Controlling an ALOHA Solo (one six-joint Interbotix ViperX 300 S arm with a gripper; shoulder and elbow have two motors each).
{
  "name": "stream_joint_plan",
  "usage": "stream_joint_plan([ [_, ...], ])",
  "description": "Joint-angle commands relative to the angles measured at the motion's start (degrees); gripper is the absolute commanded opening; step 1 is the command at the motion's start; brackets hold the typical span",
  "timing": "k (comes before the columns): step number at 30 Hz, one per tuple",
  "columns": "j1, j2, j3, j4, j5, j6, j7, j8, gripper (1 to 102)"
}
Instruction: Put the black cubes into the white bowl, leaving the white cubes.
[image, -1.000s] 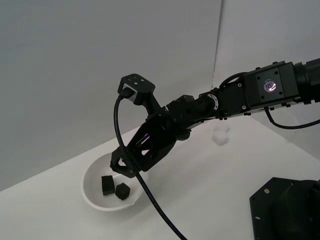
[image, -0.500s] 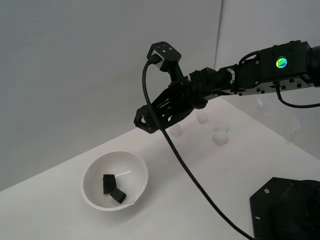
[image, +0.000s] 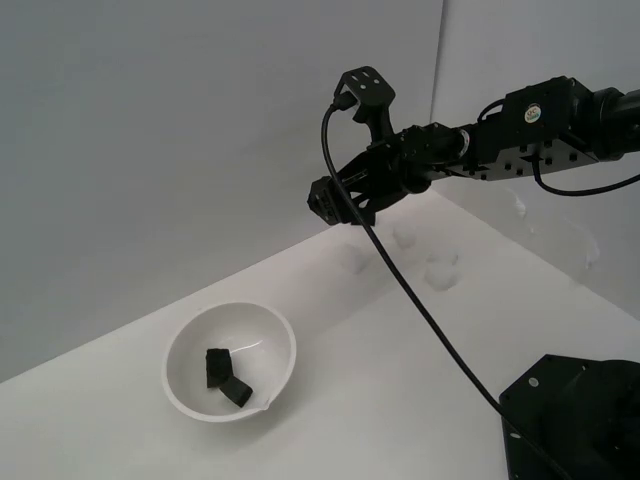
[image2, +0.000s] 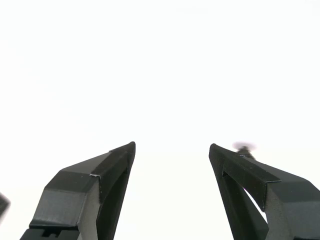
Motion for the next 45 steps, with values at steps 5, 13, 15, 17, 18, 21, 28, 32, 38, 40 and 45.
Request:
stream_joint_plan([
  [5, -0.09, -0.18, 0.26, 2.29, 2.02, -0.35, -9.49, 0.35, 81],
  [13, 2.55, -3.25, -2.81, 4.22, 4.13, -0.09, -14.15, 0.09, 81],
  [15, 3.08, -4.22, -3.69, 4.22, 4.13, 0.53, -14.59, 0.09, 81],
  [17, 3.34, -5.19, -4.66, 4.22, 4.04, 1.32, -15.56, -0.09, 81],
  [18, 3.52, -5.63, -5.1, 4.31, 4.13, 1.58, -16.08, -0.18, 81],
  [21, 3.96, -6.94, -6.5, 4.22, 4.04, 2.02, -16.79, -0.79, 81],
  [28, 3.96, -10.37, -10.02, 3.6, 3.25, 3.69, -17.49, -1.76, 81],
  [32, 4.13, -11.51, -11.16, 2.29, 1.93, 4.31, -17.49, -1.76, 81],
  [38, 5.1, -13.36, -12.92, 0.26, -0.09, 5.71, -17.4, -1.76, 81],
  [40, 5.63, -13.71, -13.36, -0.18, -0.53, 5.71, -17.05, -1.76, 81],
  [45, 7.47, -14.5, -14.15, -0.97, -1.32, 6.33, -16.26, -1.76, 81],
])
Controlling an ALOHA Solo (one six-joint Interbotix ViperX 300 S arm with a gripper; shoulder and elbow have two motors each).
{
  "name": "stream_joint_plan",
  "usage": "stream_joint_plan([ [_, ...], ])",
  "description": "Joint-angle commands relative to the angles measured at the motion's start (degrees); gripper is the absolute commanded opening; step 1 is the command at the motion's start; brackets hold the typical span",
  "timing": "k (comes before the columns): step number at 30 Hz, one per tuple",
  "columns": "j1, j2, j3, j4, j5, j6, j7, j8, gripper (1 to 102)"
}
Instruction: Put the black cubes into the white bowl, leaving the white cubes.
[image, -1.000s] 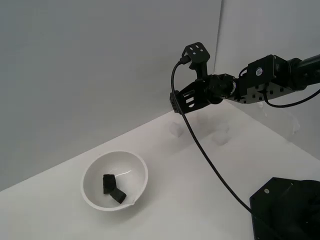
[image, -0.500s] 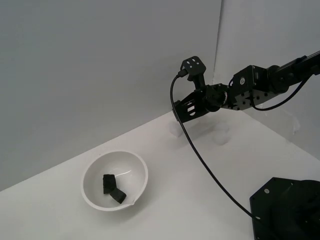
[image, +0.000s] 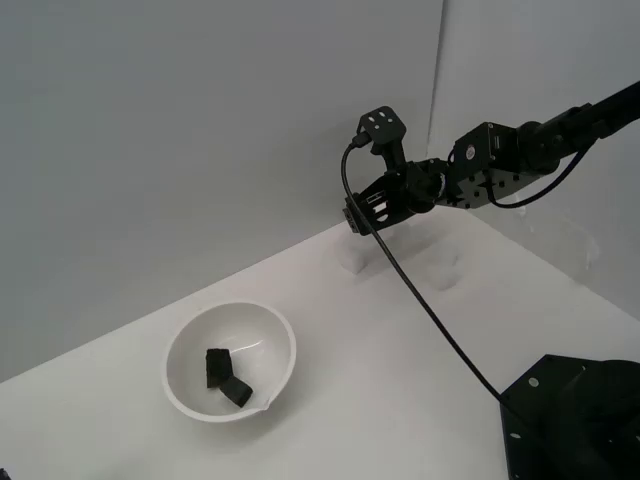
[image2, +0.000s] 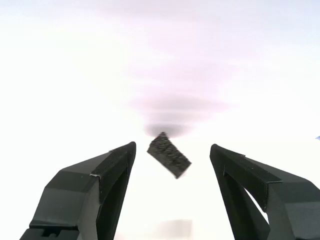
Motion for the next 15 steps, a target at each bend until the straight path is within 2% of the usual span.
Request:
stream_joint_plan([
  [1, 0.79, 0.62, 0.79, -1.85, -2.11, -0.44, 0.0, 0.09, 81],
  [5, 1.14, -0.79, -0.53, -3.16, -3.52, 0.35, 3.08, 0.09, 81],
  [15, 1.76, -2.9, -2.64, -5.36, -5.8, 0.44, 5.89, 0.18, 81],
])
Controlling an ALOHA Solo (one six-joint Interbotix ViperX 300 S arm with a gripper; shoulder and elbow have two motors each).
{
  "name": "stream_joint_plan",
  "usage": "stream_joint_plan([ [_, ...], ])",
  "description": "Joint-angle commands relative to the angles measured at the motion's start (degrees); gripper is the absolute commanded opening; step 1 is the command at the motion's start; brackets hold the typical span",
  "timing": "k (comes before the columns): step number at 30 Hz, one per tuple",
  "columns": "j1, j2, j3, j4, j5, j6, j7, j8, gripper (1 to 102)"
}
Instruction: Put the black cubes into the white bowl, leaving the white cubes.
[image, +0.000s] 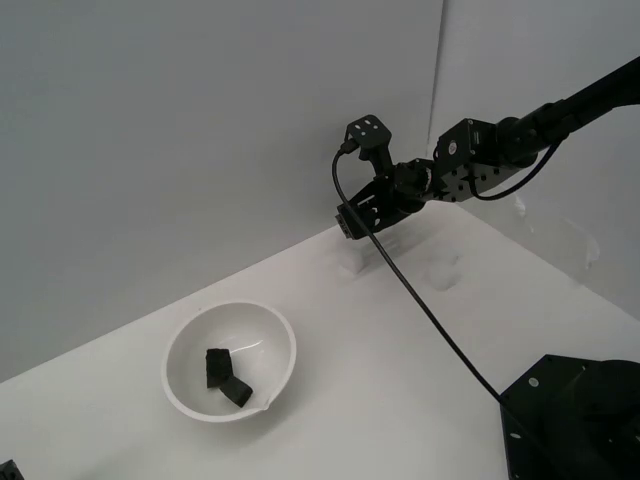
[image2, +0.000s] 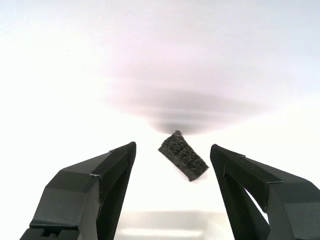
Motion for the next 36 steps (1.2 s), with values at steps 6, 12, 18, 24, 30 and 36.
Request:
stream_joint_plan([
  [6, 1.67, 0.62, 0.88, -2.02, -2.46, -0.7, 0.79, 0.09, 58],
  [12, 2.55, 0.53, 0.62, -1.93, -2.37, -0.79, 2.64, 0.09, 38],
  [18, 3.34, 0.7, 0.97, -1.41, -1.58, -1.32, 5.01, 0.09, 23],
  [24, 3.43, 2.55, 2.81, 0.0, -0.09, -1.32, 5.36, 0.09, 3],
  [30, 3.43, 5.1, 5.45, 0.79, 0.62, -1.23, 5.89, 0.09, 3],
  [36, 3.43, 10.28, 10.63, 1.49, 1.32, -1.32, 9.05, 0.09, 3],
])
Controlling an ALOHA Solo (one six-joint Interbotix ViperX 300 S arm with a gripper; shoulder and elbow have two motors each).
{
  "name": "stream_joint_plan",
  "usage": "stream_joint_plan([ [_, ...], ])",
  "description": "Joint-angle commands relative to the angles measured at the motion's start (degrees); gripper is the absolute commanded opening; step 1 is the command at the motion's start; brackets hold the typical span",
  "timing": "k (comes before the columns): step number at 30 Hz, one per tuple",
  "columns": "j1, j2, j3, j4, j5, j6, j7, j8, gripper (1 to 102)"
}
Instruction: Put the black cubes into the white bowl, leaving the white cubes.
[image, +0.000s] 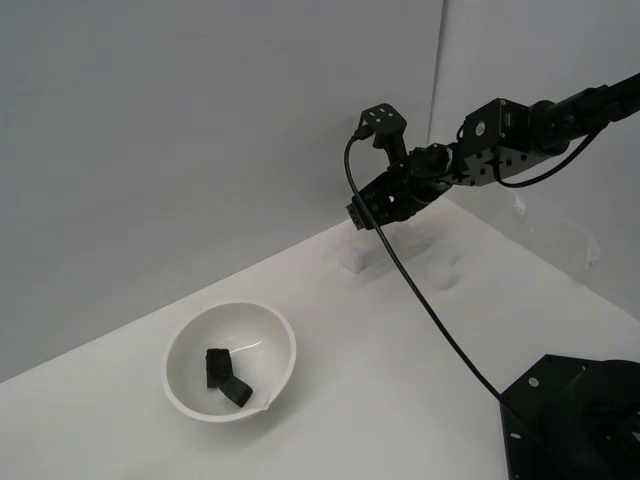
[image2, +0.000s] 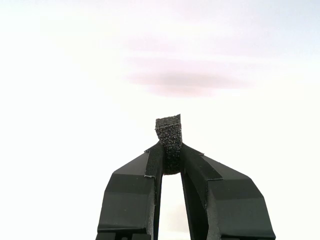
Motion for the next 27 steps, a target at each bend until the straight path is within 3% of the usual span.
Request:
stream_joint_plan([
  [1, 0.62, 4.92, 5.27, 0.53, 0.35, -0.53, 0.09, 0.18, 3],
  [8, -0.97, 12.66, 13.01, 1.76, 1.49, -0.62, 4.48, 0.18, 3],
  [16, -9.32, 21.27, 21.62, 4.66, 4.39, -2.81, 6.33, 0.0, 3],
  [22, -16.79, 24.96, 25.31, 5.45, 5.19, -4.22, 8.44, -0.97, 3],
  [27, -22.24, 27.69, 28.04, 5.98, 5.8, -5.19, 8.53, -3.25, 3],
])
